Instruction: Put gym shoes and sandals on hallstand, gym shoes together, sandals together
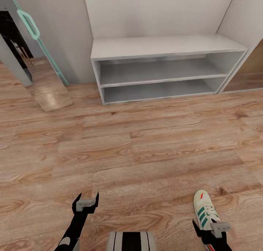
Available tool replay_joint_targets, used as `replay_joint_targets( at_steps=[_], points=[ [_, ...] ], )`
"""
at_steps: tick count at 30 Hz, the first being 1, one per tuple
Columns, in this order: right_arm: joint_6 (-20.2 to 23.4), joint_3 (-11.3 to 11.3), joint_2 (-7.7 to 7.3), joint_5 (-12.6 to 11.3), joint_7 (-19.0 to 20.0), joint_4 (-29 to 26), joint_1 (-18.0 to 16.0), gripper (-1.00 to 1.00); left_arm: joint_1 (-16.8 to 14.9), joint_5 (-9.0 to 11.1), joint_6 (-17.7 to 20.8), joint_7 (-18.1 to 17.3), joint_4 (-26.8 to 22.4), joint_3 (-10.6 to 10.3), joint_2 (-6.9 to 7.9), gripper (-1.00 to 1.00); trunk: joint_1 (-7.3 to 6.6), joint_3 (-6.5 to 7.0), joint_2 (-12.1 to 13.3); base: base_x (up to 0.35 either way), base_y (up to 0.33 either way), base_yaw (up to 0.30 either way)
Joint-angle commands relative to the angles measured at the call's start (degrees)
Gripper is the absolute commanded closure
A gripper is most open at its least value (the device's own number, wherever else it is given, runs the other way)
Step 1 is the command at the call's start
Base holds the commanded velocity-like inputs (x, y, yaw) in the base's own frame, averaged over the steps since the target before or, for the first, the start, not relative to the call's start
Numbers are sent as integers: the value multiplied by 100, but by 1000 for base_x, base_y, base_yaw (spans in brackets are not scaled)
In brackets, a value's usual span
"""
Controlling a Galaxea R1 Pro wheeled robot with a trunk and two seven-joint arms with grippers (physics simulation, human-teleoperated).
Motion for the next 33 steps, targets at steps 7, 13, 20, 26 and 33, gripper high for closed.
replay_joint_targets(
  at_steps=[7, 13, 20, 26, 33],
  points=[
    [-9, -1, 0, 0, 0, 0, -1, -100, 0, 0, -2, -3, 0, -3, -7, -100, 2, -23, -2, 0, 0, 0],
    [-9, -2, -2, -2, 0, 1, -4, -100, 0, 0, -3, -2, 1, -6, -10, -100, 2, -23, -2, 0, 0, 0],
    [-10, -3, -4, -2, 0, 1, -5, -100, 0, 0, -4, 3, 1, -3, -6, -100, 20, -178, -11, 0, 0, 0],
    [-10, -3, -5, -1, -6, 1, -4, -100, 2, 11, -4, 9, -18, 2, -9, -100, 36, -311, -19, 0, 0, 0],
    [-10, -4, -5, -2, -28, -2, -1, -100, 60, 66, 47, 14, -336, 13, -88, -100, 51, -444, -27, 0, 0, 0]
  ],
)
